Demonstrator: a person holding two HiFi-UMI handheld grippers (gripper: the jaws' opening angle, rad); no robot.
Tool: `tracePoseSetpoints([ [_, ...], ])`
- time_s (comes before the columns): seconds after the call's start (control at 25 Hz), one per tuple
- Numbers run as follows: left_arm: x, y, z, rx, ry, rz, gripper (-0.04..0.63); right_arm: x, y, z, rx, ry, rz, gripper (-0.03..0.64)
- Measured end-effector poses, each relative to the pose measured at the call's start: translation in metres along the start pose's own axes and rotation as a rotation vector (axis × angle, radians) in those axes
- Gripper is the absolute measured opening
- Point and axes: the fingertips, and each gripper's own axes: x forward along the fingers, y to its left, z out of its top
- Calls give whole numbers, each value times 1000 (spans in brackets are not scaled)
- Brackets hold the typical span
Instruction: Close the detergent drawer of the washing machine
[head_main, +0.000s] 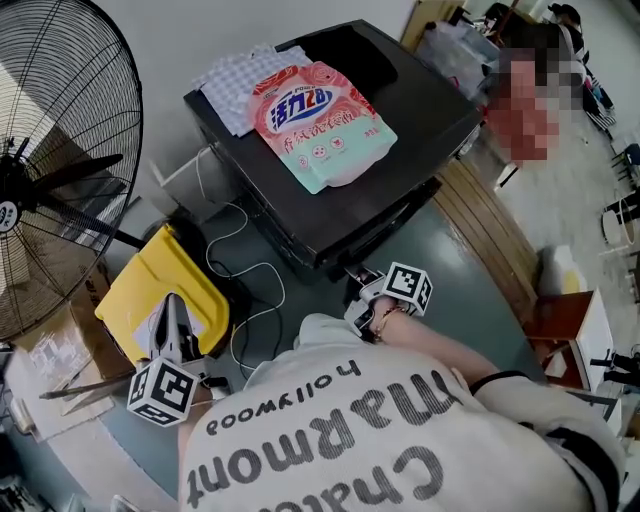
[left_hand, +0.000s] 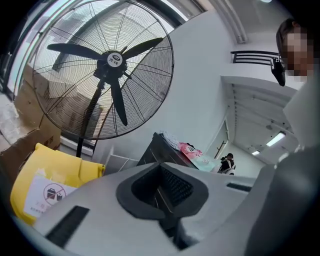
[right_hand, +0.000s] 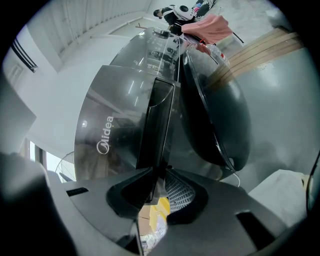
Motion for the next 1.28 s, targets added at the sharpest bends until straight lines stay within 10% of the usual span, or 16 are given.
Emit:
tracePoseSetpoints([
  [1.28, -71, -44, -66, -52, -36, 159, 8, 2, 0, -1, -141, 195, -90, 92],
])
